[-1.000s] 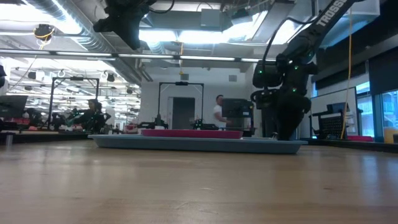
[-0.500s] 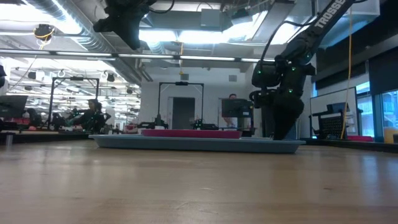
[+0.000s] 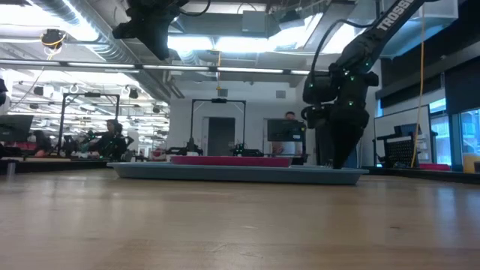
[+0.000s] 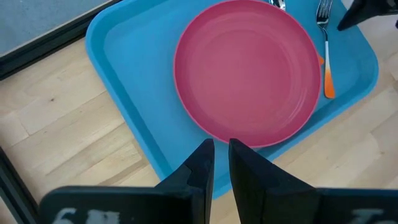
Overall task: Pick and place plate/cup/fork/spoon on tray
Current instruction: Put the orange fork on the blue serving tray at the right of the orange spoon
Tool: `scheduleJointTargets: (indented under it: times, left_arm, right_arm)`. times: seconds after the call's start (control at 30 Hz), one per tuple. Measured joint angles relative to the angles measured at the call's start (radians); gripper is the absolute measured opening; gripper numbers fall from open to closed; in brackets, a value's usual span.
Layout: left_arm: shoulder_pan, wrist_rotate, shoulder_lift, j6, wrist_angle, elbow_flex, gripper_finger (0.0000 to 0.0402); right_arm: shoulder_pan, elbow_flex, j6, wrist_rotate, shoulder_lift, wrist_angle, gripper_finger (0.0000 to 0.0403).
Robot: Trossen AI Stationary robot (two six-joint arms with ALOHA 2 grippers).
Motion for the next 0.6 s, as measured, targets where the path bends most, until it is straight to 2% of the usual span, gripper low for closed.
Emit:
scheduleJointTargets:
  times: [0.2,0.6]
  left_arm:
    - [0.000,0.000,0.000,0.019,0.000,0.000,0.0041]
    - [0.000,0.000,0.000,0.019,0.000,0.000,0.0041]
  right_arm:
    - [-0.001,0.001,-0.002,0.006,0.043,0.076,0.0000]
    - [-0.007,0.012,-0.029,-0.005,0.068,0.093,0.0000]
